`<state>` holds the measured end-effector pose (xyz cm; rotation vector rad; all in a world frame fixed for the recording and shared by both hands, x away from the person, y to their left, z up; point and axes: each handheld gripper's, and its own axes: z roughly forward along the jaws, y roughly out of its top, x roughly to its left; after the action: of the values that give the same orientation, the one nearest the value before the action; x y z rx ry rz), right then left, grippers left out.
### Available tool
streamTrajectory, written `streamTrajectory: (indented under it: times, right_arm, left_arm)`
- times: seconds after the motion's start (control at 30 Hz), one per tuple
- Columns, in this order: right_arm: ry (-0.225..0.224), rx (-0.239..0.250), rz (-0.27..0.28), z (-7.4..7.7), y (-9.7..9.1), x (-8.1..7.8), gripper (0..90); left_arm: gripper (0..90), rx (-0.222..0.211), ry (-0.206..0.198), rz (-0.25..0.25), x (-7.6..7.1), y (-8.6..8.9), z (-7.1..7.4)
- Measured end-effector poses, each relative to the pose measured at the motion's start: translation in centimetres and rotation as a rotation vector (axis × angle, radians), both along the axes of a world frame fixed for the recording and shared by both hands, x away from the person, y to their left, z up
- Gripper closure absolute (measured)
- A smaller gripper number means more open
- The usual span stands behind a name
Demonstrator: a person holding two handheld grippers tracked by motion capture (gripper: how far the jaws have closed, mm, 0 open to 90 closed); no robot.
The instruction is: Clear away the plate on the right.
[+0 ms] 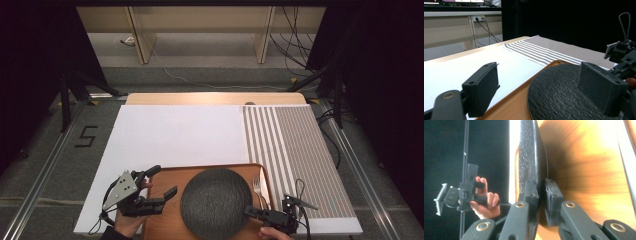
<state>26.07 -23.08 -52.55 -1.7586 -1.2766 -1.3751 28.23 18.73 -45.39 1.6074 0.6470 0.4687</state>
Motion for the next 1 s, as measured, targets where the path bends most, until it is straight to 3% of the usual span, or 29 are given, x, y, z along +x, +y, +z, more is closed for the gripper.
streamTrajectory:
  times: [0.4, 0.6, 0.67, 0.83, 0.9, 1.0]
  right_arm:
    - [0.008, -0.032, 0.041, -0.07, 0.47, -0.02, 83.6]
    - [-0.027, -0.129, 0.067, 0.41, 0.59, 0.05, 82.4]
    - [-0.042, -0.166, 0.068, 0.58, 0.44, 0.07, 80.4]
    - [-0.047, -0.195, 0.083, 0.71, 0.29, 0.28, 75.1]
    - [-0.043, -0.198, 0.095, 0.75, 0.32, 0.37, 66.7]
    - [-0.047, -0.209, 0.104, 0.85, 0.37, 0.41, 65.5]
  left_arm:
    - [16.6, 0.003, 0.002, -0.002, 0.02, -0.04, -0.03]
    - [16.6, 0.003, 0.003, -0.003, 0.02, -0.04, -0.04]
    - [16.6, 0.001, 0.005, -0.005, 0.04, -0.05, -0.04]
    - [16.6, 0.004, 0.007, -0.006, 0.05, -0.08, -0.07]
    - [16.5, 0.003, 0.009, -0.006, 0.06, -0.06, -0.07]
    - [16.5, -0.007, 0.023, -0.017, 0.15, -0.02, -0.11]
